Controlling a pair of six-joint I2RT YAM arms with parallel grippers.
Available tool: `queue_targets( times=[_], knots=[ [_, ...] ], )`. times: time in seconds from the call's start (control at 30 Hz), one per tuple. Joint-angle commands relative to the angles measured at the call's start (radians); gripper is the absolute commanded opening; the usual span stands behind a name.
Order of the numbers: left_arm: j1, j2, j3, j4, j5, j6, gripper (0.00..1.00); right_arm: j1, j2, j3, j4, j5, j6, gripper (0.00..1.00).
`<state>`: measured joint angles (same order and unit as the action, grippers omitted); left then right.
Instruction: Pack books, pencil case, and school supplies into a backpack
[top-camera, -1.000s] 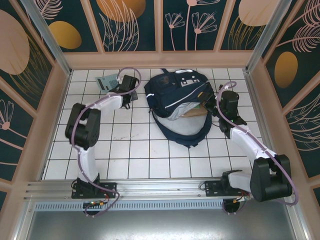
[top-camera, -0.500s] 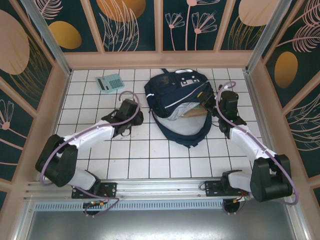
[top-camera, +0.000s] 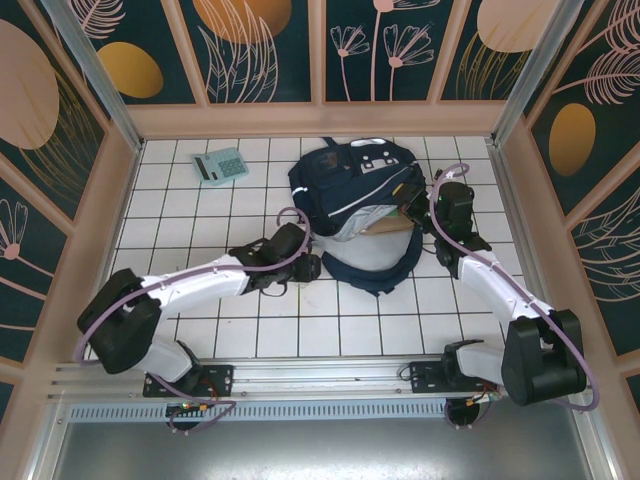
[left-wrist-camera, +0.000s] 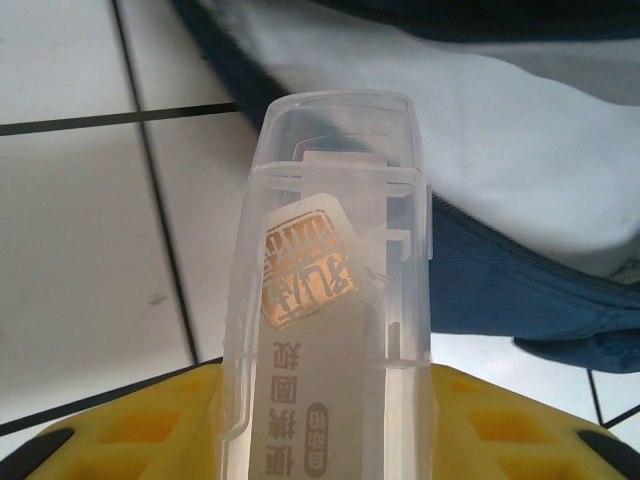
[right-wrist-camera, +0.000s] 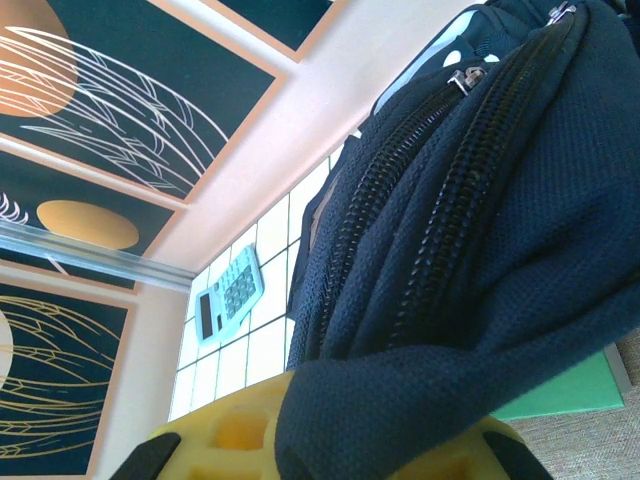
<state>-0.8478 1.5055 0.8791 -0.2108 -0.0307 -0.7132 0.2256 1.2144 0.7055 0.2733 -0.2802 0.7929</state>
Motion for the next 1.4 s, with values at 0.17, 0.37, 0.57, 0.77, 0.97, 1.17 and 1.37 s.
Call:
queue_targets(
  times=[0.17, 0.37, 0.57, 0.77, 0.97, 1.17, 1.37],
  knots=[
    [-0.017, 0.128, 0.179, -0.009, -0.001, -0.035, 0.36, 0.033, -0.034, 0.015, 0.073, -0.040, -0.023, 0.03],
    [-0.015, 0.300, 0.357, -0.105, -0.088, -0.079, 0.36, 0.039, -0.039, 0.015, 0.072, -0.041, -0.024, 0.03],
    [-0.014, 0.392, 0.476, -0.146, -0.169, -0.137, 0.36, 0.045, -0.042, 0.014, 0.074, -0.038, -0.026, 0.03],
    [0.012, 0.430, 0.520, -0.143, -0.218, -0.241, 0.36, 0.052, -0.043, 0.015, 0.075, -0.034, -0.030, 0.03],
    [0.043, 0.414, 0.475, -0.008, -0.166, -0.368, 0.38, 0.055, -0.034, 0.015, 0.079, -0.035, -0.029, 0.03],
    [0.044, 0.405, 0.460, 0.077, -0.120, -0.418, 0.56, 0.058, -0.024, 0.015, 0.082, -0.033, -0.029, 0.03],
    [0.045, 0.341, 0.409, 0.115, -0.133, -0.416, 0.74, 0.061, -0.018, 0.015, 0.081, -0.028, -0.032, 0.03]
  ],
)
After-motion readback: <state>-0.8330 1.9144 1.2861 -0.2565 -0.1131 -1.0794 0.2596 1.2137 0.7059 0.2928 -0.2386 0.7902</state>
